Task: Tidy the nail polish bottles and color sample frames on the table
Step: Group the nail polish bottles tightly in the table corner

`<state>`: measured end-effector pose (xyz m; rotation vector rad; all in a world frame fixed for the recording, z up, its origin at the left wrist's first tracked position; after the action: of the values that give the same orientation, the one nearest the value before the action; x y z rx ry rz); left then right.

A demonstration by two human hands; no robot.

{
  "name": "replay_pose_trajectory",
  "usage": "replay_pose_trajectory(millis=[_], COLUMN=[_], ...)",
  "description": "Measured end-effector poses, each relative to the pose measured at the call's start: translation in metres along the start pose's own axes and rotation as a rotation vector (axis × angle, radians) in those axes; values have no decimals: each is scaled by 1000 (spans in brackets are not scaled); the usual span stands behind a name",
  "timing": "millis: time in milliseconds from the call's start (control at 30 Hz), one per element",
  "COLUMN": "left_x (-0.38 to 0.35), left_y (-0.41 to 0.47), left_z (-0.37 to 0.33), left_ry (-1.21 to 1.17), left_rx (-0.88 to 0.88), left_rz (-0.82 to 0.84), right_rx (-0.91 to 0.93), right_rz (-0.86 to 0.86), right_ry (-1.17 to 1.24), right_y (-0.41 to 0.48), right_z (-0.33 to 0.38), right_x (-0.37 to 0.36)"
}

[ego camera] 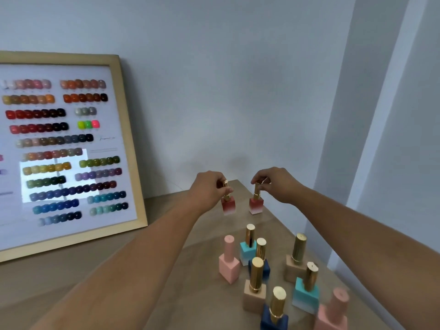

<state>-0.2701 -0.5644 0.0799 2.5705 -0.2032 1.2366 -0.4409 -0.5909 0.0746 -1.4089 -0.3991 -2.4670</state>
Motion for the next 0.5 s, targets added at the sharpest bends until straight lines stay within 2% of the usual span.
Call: replay_pose_trajectory(millis=[333, 500], left_x=[-23, -36], left_y=[23, 11], left_z=[13, 24], left_ry=[5, -31], left_rx=[-20, 21], left_rz=[-49, -65], right_rx=[72, 15], right_rz=[2, -25], right_ry=[131, 230], right_y=[14, 2], right_z=[-9, -35], right_x=[-10, -30])
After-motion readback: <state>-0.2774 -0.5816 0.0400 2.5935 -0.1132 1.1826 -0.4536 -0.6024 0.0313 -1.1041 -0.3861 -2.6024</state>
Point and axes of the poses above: each hand's wrist, its own y-axis towards the middle knuckle, its own x-axis out of the back of the hand, z = x × y, the point moved 9 cm from there along y, towards the middle knuckle, and after that the axes turned 11 degrees about z, right-handed, at the moved point
